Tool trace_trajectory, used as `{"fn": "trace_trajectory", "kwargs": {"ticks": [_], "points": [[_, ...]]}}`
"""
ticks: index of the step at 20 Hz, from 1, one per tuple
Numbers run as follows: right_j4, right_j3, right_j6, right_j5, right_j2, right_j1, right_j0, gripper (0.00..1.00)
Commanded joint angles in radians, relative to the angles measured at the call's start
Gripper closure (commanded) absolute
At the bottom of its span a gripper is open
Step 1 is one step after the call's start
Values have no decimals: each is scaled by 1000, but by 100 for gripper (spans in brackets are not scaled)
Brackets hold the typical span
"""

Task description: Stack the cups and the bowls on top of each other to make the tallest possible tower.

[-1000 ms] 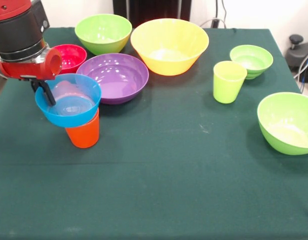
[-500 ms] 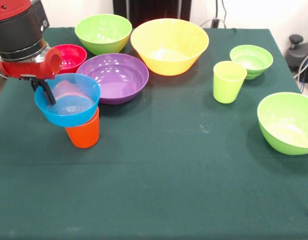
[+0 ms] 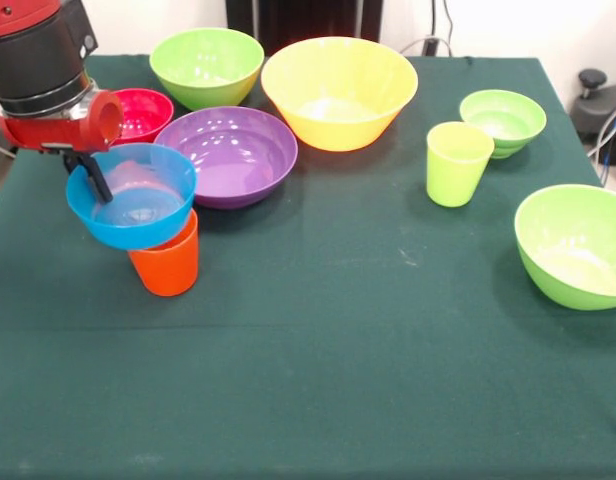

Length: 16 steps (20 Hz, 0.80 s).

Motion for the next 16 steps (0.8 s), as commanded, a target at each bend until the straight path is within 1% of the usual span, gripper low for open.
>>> {"fn": "trace_trajectory", "kwargs": {"ticks": [1, 5, 9, 16], "points": [[-45, 91, -287, 21, 21, -9, -8, 100], [-46, 80, -285, 19, 29, 16, -2, 100], [-49, 105, -262, -1, 30, 15, -2, 100], [-49, 72, -244, -12, 35, 48, 21, 100]]}}
